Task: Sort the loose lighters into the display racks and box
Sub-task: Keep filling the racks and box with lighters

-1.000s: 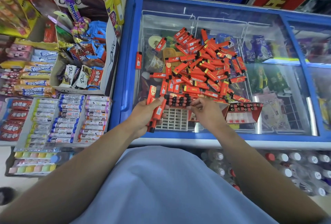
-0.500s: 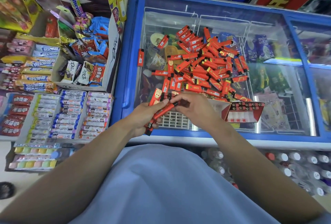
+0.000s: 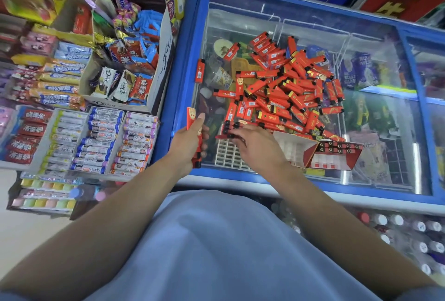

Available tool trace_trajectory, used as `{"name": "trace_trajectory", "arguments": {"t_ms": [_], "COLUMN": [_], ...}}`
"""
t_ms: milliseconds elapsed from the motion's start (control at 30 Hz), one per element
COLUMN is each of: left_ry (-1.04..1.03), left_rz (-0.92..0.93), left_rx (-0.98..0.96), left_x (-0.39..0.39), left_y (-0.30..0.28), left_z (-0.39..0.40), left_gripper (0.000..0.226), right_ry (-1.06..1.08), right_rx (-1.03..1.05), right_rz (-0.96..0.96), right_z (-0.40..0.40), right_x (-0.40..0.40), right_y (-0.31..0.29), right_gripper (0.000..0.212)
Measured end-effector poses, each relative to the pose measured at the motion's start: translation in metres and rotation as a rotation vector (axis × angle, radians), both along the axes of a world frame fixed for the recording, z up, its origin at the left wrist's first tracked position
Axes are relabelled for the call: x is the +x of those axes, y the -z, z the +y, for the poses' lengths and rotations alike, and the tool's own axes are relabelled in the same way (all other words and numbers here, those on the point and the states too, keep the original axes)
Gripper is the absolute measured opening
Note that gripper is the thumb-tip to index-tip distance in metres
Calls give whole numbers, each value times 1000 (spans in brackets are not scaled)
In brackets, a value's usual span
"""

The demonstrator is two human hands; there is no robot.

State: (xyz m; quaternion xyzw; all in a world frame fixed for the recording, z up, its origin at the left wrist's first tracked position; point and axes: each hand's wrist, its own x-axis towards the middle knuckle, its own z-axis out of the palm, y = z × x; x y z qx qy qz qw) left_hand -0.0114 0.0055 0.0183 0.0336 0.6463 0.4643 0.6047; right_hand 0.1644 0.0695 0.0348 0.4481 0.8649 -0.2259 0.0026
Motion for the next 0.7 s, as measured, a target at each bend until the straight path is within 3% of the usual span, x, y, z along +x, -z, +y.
{"name": "trace_trajectory", "arguments": {"t_ms": [233,367,567,700], "left_ry": [5,16,64,168], "left_rz": [-55,-68,-30,-61], "left_rx": [-11,-8,18,54], "left_x": [0,3,5,5], "left_y": [-6,-5,-7,-15], "left_z": [0,1,1,-1], "left_gripper": [50,44,47,66], "right_ry": [94,143,80,210], "right_rx": [36,50,101,5], "right_rz": [6,83,36,300], "right_z": [-4,-6,-4,-1], "right_x": [-6,-9,-11,-12], "right_y": [9,13,16,3], "right_gripper": [21,19,23,29]}}
